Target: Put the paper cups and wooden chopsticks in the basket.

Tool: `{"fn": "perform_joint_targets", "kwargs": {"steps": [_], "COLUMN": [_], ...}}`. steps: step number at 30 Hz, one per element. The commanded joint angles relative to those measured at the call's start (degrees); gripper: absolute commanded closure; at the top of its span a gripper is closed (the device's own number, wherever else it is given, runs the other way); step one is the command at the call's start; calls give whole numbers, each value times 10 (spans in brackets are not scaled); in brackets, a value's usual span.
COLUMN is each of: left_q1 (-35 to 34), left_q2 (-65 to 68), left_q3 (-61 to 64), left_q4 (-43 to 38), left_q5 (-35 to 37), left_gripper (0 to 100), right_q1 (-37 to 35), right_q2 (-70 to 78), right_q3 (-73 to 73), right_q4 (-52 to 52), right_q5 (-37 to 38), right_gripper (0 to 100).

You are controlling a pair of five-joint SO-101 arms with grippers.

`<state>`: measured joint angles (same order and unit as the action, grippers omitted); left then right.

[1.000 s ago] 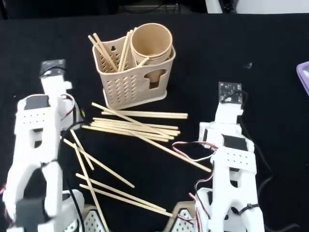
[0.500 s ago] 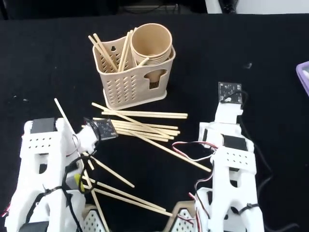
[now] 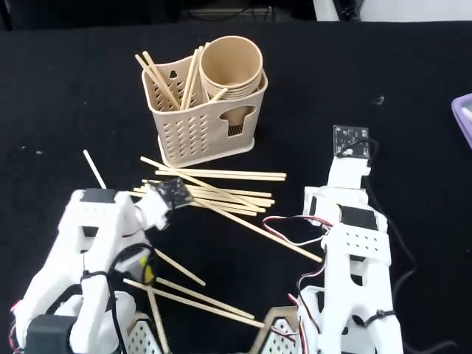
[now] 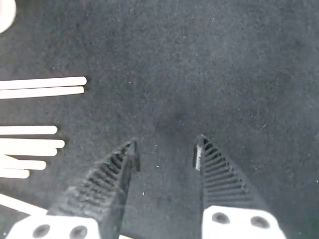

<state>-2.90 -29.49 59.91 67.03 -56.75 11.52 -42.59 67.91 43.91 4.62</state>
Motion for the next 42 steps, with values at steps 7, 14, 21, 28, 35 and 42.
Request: {"fn": "perform_joint_targets", "kwargs": {"steps": [7, 14, 21, 28, 35, 42], "left_q1": [2, -37, 6, 73, 58, 24], "left_q2": [-5, -5, 2, -3, 1, 1], "left_q3": [0, -90, -129, -40, 22, 25], "left_q4": [-133, -18, 85, -65, -143, -149], "left_q5": [265, 254, 274, 480, 538, 540], "left_gripper": [704, 704, 702, 703, 704, 705], "right_q1": [-4, -4, -6, -5, -5, -6], "right_q2": [-22, -22, -22, -22, -22, -22], "right_q3": [-2, -2, -3, -2, -2, -2], "right_q4": [-10, -11, -11, -10, -8, -8], "right_q5": [1, 2, 2, 2, 2, 2], "right_gripper": [818, 818, 818, 818, 818, 818]}}
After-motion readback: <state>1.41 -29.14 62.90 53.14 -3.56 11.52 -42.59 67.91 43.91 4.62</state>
